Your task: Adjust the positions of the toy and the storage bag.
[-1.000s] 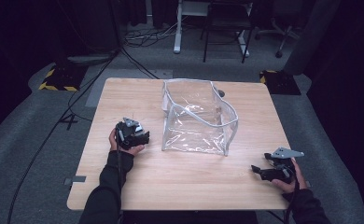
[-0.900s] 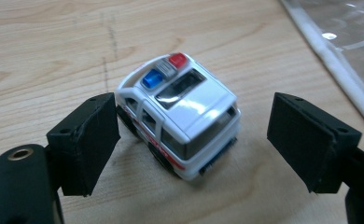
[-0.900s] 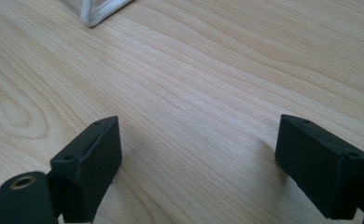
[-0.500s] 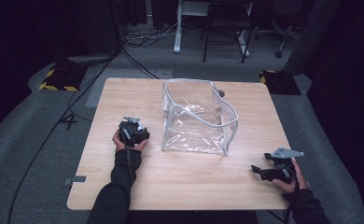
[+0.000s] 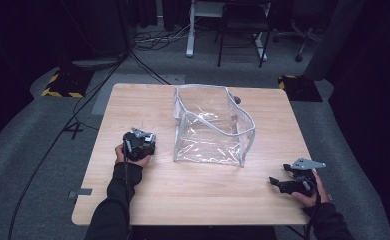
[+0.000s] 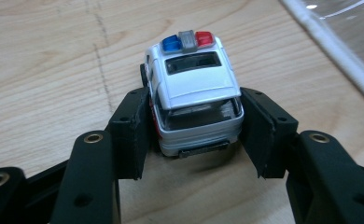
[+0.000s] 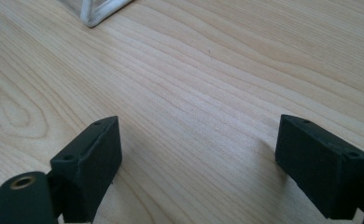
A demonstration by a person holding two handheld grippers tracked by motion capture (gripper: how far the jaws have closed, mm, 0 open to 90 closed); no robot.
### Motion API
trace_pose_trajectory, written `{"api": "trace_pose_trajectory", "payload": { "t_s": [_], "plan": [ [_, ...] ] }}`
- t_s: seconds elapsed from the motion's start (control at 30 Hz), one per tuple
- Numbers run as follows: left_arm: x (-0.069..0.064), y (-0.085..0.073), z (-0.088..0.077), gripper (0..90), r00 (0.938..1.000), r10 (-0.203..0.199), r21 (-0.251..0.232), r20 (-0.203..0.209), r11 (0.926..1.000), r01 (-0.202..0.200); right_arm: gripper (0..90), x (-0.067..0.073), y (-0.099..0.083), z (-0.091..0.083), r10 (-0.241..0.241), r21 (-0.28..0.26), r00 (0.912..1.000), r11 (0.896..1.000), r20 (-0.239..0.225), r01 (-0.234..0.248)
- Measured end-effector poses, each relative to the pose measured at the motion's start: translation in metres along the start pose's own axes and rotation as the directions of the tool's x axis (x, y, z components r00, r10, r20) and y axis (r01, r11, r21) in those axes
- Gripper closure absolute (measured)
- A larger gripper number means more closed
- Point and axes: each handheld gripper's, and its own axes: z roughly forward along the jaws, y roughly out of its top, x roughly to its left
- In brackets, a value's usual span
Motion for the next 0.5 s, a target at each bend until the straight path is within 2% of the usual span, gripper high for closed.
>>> {"api": "trace_pose_trajectory", "payload": {
  "t_s": [0.2,0.3,0.33,0.47,0.5],
  "plan": [
    [0.004,-0.001,-0.003,46.7,0.9989,0.037,-0.019,0.028,0.9991,-0.037,14.6,0.000,0.000,0.000,0.000,0.000,1.0000,1.000,0.000,0.000],
    [0.005,0.000,-0.008,46.8,0.9984,0.036,-0.050,0.043,0.9982,-0.034,14.6,0.000,0.000,0.000,0.000,0.000,1.0000,1.000,0.000,0.000],
    [0.006,0.001,-0.009,46.8,0.9985,0.046,-0.058,0.028,0.9973,-0.044,14.6,0.000,0.000,0.000,0.000,0.000,1.0000,1.000,0.000,0.000],
    [0.008,0.002,-0.013,46.8,0.9981,0.032,-0.098,0.053,0.9949,-0.027,14.6,0.000,0.000,0.000,0.000,0.001,1.0000,1.000,-0.001,0.000],
    [0.009,0.002,-0.015,46.8,0.9977,0.042,-0.101,0.053,0.9943,-0.036,14.6,0.000,0.000,0.000,0.001,0.000,1.0000,1.000,0.000,-0.001]
  ]
}}
